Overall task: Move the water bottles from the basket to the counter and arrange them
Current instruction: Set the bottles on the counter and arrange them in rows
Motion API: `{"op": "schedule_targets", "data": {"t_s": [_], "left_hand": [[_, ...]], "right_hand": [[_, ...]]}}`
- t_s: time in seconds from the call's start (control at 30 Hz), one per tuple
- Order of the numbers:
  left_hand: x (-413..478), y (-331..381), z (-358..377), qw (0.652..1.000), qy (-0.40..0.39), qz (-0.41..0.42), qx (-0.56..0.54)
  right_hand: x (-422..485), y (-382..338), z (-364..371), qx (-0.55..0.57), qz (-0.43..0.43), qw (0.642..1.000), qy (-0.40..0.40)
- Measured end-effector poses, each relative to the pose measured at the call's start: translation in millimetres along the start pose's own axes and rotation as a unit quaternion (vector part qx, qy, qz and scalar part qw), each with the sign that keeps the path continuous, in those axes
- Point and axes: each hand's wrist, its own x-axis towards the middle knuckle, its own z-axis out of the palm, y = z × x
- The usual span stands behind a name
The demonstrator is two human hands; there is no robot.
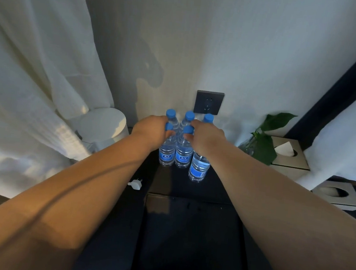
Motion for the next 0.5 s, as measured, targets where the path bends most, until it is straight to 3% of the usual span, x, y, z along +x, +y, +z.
{"op": "schedule_targets", "data": {"t_s": [0.2, 0.4, 0.5], "left_hand": [[-3, -4, 1, 1.000, 0.003, 0.006, 0.008], [1, 2, 0, 0.994, 0.042, 0.007, 0.100], [4, 13, 1, 0.994, 0.039, 0.036, 0.093]], "right_hand": [[-10, 12, 1, 0.028, 0.001, 1.000, 0.011], [-27, 34, -8, -0.053, -0.039, 0.997, -0.030], [-33, 40, -17, -0.077, -0.051, 0.994, -0.058]]}}
